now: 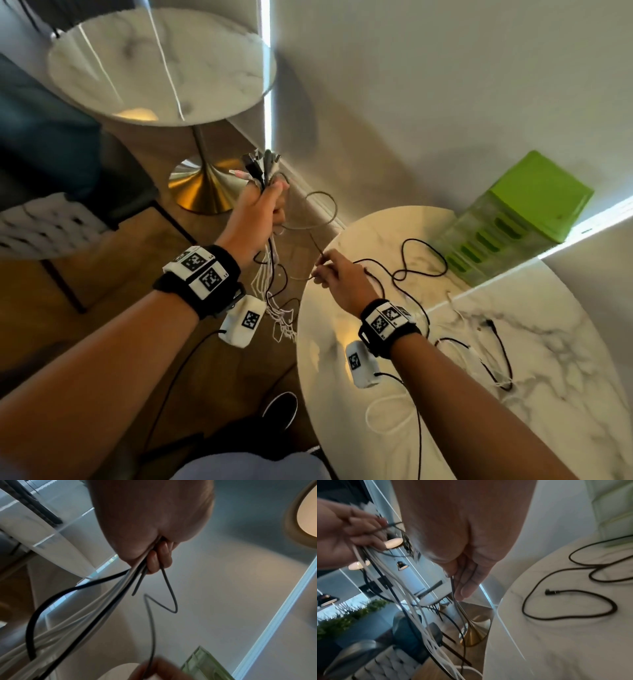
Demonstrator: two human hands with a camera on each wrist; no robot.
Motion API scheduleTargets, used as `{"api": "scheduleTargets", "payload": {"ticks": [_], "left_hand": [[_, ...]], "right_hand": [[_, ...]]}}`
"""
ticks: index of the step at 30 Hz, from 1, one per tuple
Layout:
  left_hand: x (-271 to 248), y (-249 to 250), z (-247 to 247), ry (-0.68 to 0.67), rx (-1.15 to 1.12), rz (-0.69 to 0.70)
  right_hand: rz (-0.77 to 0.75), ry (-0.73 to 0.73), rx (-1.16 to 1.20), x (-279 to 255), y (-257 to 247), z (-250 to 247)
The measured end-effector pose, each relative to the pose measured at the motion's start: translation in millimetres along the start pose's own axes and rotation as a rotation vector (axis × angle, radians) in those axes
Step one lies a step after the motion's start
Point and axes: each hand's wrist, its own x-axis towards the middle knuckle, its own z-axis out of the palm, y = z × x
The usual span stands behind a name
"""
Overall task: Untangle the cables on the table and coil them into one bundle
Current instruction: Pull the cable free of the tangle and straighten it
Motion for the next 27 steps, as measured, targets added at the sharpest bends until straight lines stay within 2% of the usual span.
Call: {"api": "scheduleTargets", "payload": {"ticks": [5,7,8,10,11,12,14,16,19,21,23,24,25,27], "left_hand": [[-5.6,-9.1,-27.3,-0.046,0.025,-0.049],[-7.9,-12.4,-34.3,-0.047,0.051,-0.075],[-8.5,-14.9,-36.6,-0.042,0.077,-0.08],[-8.8,-19.6,-40.6,-0.033,0.134,-0.087],[-8.2,-21.4,-41.1,-0.034,0.153,-0.09],[-7.0,-23.4,-41.1,-0.04,0.158,-0.096],[-5.0,-25.4,-39.0,-0.068,0.151,-0.108],[-1.7,-28.3,-39.6,-0.088,0.169,-0.105],[5.5,-33.4,-47.3,-0.065,0.249,-0.075],[10.6,-33.3,-54.9,-0.01,0.205,-0.082],[15.8,-31.2,-63.5,0.015,0.113,-0.084],[17.6,-28.2,-66.8,0.017,0.082,-0.08],[19.3,-25.3,-69.5,0.018,0.052,-0.073],[21.2,-18.2,-71.8,0.004,-0.021,-0.059]], "right_hand": [[0.199,-0.336,-0.393,7.7,31.7,39.2],[0.252,-0.298,-0.42,12.0,29.9,44.6],[0.223,-0.208,-0.368,13.8,24.9,44.5],[0.045,-0.01,-0.229,18.2,8.1,43.1],[-0.045,0.037,-0.158,20.5,-3.6,41.8],[-0.108,0.027,-0.086,22.0,-17.6,40.7],[-0.151,-0.114,0.007,20.3,-48.6,41.3],[-0.221,-0.218,-0.046,18.0,-65.7,43.7],[-0.347,-0.129,-0.17,16.1,-64.6,45.4],[-0.281,0.008,-0.127,17.8,-55.0,44.2],[-0.133,0.087,-0.024,19.0,-40.9,42.8],[-0.04,0.053,0.0,19.9,-30.9,42.3],[0.067,-0.045,-0.008,19.7,-21.8,41.6],[0.294,-0.362,-0.207,16.2,-9.7,38.7]]}}
